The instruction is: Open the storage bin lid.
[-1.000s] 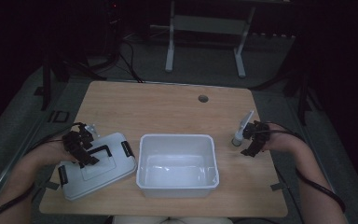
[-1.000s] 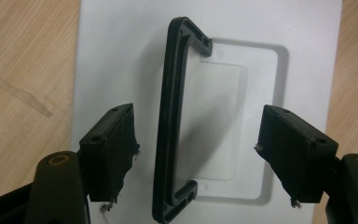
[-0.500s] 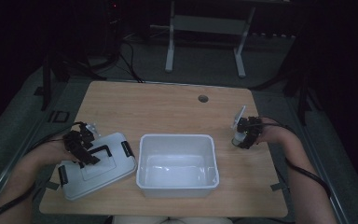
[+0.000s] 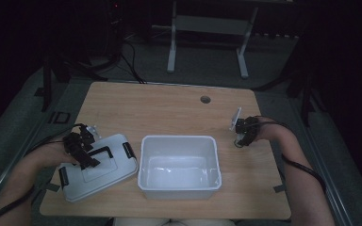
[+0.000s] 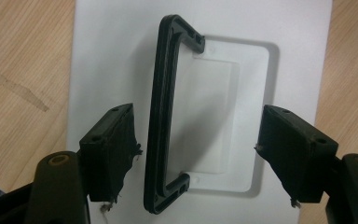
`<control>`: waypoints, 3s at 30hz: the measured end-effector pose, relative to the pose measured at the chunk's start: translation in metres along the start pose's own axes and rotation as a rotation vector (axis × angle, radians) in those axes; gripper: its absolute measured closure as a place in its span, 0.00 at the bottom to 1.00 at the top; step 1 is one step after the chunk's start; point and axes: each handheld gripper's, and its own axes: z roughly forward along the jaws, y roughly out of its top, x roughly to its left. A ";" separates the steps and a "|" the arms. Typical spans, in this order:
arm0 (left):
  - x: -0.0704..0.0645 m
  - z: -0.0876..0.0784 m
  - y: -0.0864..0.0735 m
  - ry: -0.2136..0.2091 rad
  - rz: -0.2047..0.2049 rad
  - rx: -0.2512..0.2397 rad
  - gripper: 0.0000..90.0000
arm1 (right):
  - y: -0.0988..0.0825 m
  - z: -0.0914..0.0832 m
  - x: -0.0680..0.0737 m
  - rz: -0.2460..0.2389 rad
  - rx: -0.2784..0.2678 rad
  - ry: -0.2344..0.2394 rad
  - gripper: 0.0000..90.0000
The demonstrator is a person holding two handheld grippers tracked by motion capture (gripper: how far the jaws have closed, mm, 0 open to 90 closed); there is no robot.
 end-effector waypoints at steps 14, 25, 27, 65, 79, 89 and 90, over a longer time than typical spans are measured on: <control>-0.002 -0.004 -0.001 0.002 0.009 -0.006 0.31 | 0.002 -0.015 0.010 -0.049 0.004 0.046 0.55; -0.006 -0.007 0.000 0.006 0.020 -0.011 0.31 | 0.000 -0.029 0.038 -0.039 -0.009 0.086 0.55; -0.006 -0.007 -0.001 0.005 0.019 -0.015 0.31 | 0.000 -0.031 0.042 -0.047 -0.009 0.087 0.55; -0.013 -0.013 0.004 0.014 0.041 -0.008 0.31 | 0.016 -0.130 0.130 -0.167 -0.076 0.072 0.55; -0.014 -0.012 0.007 0.011 0.046 -0.004 0.31 | 0.040 -0.164 0.139 -0.205 -0.126 0.056 0.55; -0.013 -0.012 0.002 0.013 0.035 -0.006 0.31 | 0.061 -0.182 0.148 -0.261 -0.178 0.055 0.55; -0.013 -0.012 0.002 0.012 0.034 -0.008 0.31 | 0.063 -0.181 0.149 -0.267 -0.174 0.058 0.55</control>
